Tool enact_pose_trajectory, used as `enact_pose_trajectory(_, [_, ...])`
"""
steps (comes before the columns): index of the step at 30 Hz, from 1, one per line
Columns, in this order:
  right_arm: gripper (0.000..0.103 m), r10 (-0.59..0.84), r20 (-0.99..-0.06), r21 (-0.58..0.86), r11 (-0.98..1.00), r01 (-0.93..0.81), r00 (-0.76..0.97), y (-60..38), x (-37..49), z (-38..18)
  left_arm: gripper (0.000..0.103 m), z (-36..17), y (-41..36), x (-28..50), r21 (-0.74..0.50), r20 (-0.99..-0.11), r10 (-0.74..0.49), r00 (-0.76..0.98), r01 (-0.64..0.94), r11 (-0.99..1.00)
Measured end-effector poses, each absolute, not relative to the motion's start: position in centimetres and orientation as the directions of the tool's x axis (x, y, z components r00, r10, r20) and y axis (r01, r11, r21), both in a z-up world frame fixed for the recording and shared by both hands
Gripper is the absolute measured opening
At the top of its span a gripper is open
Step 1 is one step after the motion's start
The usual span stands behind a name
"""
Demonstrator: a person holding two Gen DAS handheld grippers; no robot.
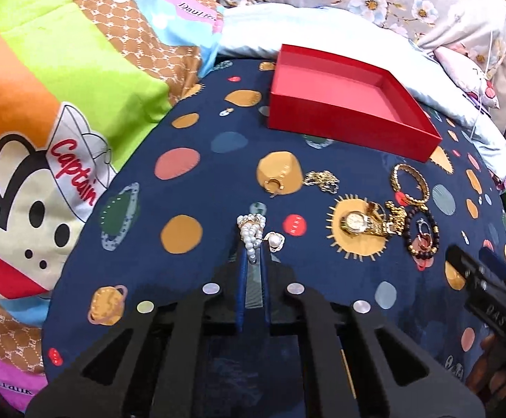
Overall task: Organize jewelry
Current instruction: 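Lower the left gripper onto the white pearl bracelet and close it, then lift the pearl bracelet with the left gripper while the right gripper grasps the gold bangle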
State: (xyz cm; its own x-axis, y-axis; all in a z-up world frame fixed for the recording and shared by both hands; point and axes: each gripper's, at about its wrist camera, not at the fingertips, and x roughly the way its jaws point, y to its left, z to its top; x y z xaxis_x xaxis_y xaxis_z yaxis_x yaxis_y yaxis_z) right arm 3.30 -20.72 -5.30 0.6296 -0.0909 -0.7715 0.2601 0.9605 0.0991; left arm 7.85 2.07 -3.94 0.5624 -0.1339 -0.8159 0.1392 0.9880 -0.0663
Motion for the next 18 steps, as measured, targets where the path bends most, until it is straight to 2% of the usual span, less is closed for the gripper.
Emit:
enact_pose_trajectory(7, [0.086,-0.103,-0.762,0.062,0.971,0.23,0.64,-20.2,8.1,-5.0,0.006,-4.0,2.9,8.3,-0.091,-0.815,-0.152,0.559,0.134,0.987])
enact_pose_trajectory(18, [0.086,-0.098,-0.804,0.057,0.969,0.241,0.586,-20.3,12.5,-7.5,0.006,-4.1,3.5,8.7,-0.111,-0.813,-0.164,0.559,0.129,0.985])
